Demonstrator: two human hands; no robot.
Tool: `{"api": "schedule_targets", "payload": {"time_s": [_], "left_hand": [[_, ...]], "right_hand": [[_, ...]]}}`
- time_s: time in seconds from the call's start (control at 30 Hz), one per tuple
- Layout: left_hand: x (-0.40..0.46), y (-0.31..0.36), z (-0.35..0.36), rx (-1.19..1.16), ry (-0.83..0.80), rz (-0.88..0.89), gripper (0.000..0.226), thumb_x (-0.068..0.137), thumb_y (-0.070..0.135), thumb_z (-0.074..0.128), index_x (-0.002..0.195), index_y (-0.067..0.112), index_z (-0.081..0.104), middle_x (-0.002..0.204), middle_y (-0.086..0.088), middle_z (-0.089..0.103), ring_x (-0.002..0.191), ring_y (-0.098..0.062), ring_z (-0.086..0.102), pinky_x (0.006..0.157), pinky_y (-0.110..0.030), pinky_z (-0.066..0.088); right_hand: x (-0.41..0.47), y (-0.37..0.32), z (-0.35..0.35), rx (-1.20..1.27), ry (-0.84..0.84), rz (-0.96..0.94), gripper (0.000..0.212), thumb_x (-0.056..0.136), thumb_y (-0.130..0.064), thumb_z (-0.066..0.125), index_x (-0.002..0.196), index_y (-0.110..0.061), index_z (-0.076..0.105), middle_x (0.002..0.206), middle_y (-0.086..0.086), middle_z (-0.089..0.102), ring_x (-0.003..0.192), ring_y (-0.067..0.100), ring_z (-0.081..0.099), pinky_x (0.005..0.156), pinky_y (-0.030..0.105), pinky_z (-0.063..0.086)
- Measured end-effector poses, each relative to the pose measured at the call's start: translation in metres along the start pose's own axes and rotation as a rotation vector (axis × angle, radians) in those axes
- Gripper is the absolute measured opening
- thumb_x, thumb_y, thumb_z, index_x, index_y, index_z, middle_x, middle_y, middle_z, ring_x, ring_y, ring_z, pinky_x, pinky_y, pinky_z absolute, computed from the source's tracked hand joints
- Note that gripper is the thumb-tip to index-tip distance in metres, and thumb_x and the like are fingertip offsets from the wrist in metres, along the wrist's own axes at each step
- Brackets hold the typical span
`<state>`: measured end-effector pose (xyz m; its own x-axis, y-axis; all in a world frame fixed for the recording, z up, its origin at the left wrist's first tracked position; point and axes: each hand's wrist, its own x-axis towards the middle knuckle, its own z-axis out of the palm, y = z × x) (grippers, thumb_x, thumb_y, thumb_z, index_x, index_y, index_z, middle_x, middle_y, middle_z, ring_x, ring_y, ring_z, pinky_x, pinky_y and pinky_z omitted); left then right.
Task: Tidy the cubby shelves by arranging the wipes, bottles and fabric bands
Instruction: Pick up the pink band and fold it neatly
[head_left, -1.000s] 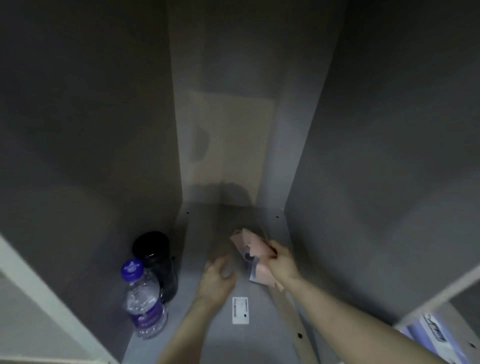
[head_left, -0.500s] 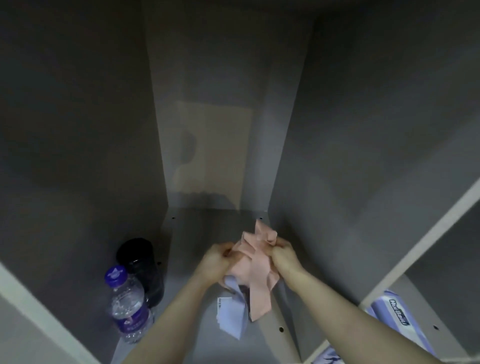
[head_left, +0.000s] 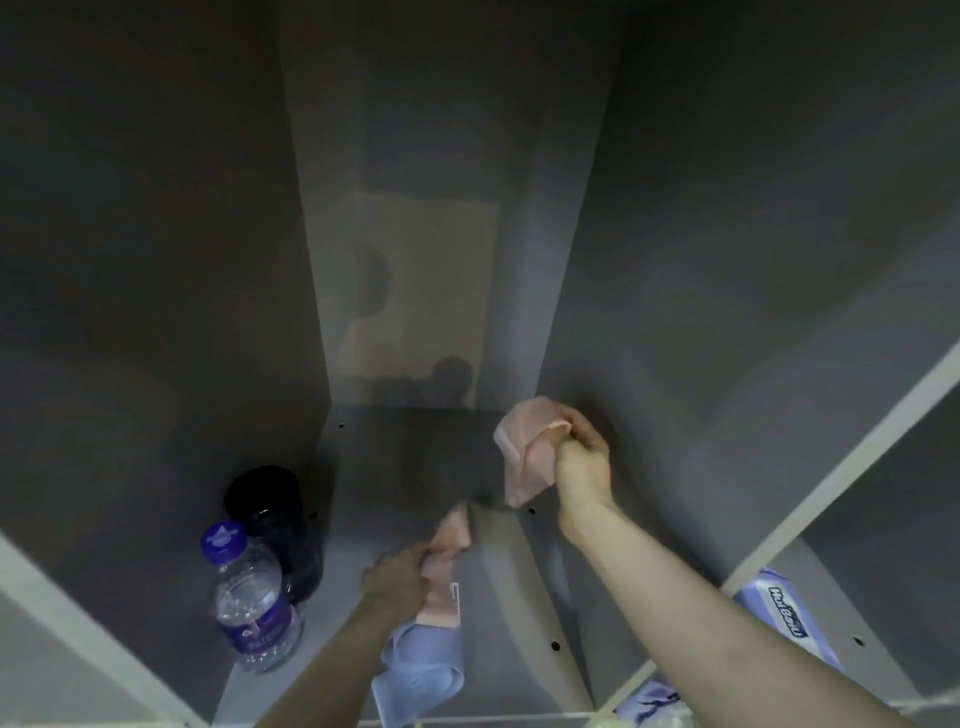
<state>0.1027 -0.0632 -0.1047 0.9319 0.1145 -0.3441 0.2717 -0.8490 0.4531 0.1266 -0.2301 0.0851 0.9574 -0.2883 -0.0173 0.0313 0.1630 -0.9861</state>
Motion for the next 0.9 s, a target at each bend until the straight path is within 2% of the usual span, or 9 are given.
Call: {"api": "schedule_targets", "payload": {"time_s": [0.1,0.17,0.23,0.27,0.33,0.43,0.57,0.7,0.9], "left_hand": [[-0.007,0.005,-0.014,-0.136,-0.011,0.029,0.063,0.083,0.043,0.058,0.14,0.029,0.037,0.14,-0.006,0.048,0.124,-0.025,0.049,0.102,-0.035,0.042],[-0.026,0.031,-0.048,-0.545,0.094,0.081,0.062,0.087,0.047,0.057,0.141,0.021,0.04,0.144,-0.005,0.044,0.126,-0.02,0.047,0.101,-0.029,0.038],[-0.055,0.064,-0.096,-1.002,-0.013,0.203,0.058,0.085,0.057,0.051,0.133,0.024,0.051,0.139,0.002,0.051,0.12,-0.011,0.048,0.096,-0.026,0.038],[-0.069,0.073,-0.117,-1.083,-0.099,0.311,0.058,0.082,0.065,0.049,0.124,0.026,0.059,0.129,0.002,0.059,0.115,-0.012,0.054,0.093,-0.028,0.042],[-0.094,0.089,-0.15,-1.063,-0.144,0.495,0.05,0.083,0.058,0.053,0.106,0.016,0.068,0.098,-0.004,0.072,0.094,-0.016,0.065,0.087,-0.029,0.049],[-0.121,0.097,-0.183,-1.027,-0.022,0.635,0.02,0.086,0.022,0.062,0.099,0.006,0.064,0.069,0.002,0.068,0.066,-0.018,0.062,0.073,-0.026,0.053],[-0.148,0.085,-0.199,-1.226,-0.057,0.666,0.023,0.067,0.028,0.081,0.075,0.015,0.065,0.067,0.002,0.066,0.06,-0.011,0.061,0.06,-0.027,0.056],[-0.165,0.085,-0.206,-1.248,0.039,0.632,0.009,0.077,0.014,0.07,0.084,0.008,0.068,0.077,-0.005,0.069,0.068,-0.015,0.065,0.068,-0.029,0.055],[-0.183,0.094,-0.202,-1.085,0.303,0.529,0.014,0.081,0.008,0.069,0.091,-0.001,0.069,0.08,-0.011,0.067,0.072,-0.019,0.062,0.065,-0.028,0.052]], "right_hand": [[-0.002,-0.013,0.001,0.003,-0.151,0.065,0.041,0.085,0.009,0.041,0.086,-0.021,0.069,0.101,0.01,0.068,0.095,0.02,0.063,0.093,0.028,0.047],[-0.004,-0.025,0.003,0.024,-0.256,0.097,0.036,0.084,0.008,0.044,0.093,-0.018,0.068,0.096,0.008,0.067,0.087,0.017,0.063,0.08,0.022,0.05],[-0.008,-0.039,0.009,0.045,-0.369,0.156,0.036,0.081,0.009,0.047,0.104,-0.011,0.066,0.086,0.005,0.066,0.075,0.014,0.062,0.067,0.018,0.051],[-0.012,-0.048,0.012,0.059,-0.43,0.192,0.038,0.079,0.01,0.049,0.108,-0.009,0.065,0.081,0.006,0.065,0.071,0.016,0.062,0.065,0.021,0.053],[-0.02,-0.064,0.015,0.052,-0.532,0.221,0.042,0.077,0.011,0.049,0.112,-0.006,0.063,0.069,0.006,0.06,0.059,0.018,0.058,0.061,0.025,0.053],[-0.032,-0.082,0.012,0.042,-0.684,0.162,0.049,0.067,0.001,0.051,0.114,-0.008,0.062,0.065,0.007,0.058,0.053,0.015,0.05,0.049,0.021,0.043],[-0.046,-0.089,0.002,0.051,-0.835,0.044,0.047,0.062,-0.005,0.051,0.105,-0.016,0.068,0.077,0.009,0.06,0.069,0.019,0.053,0.062,0.025,0.042],[-0.058,-0.084,0.001,-0.217,-0.879,-0.154,0.063,0.05,-0.005,0.044,0.103,-0.028,0.068,0.106,0.0,0.069,0.108,0.02,0.059,0.087,0.03,0.043],[-0.083,-0.084,0.006,-0.222,-0.898,-0.238,0.019,0.087,-0.022,0.059,0.1,-0.019,0.072,0.088,0.0,0.074,0.086,0.011,0.069,0.074,0.021,0.054]]}}
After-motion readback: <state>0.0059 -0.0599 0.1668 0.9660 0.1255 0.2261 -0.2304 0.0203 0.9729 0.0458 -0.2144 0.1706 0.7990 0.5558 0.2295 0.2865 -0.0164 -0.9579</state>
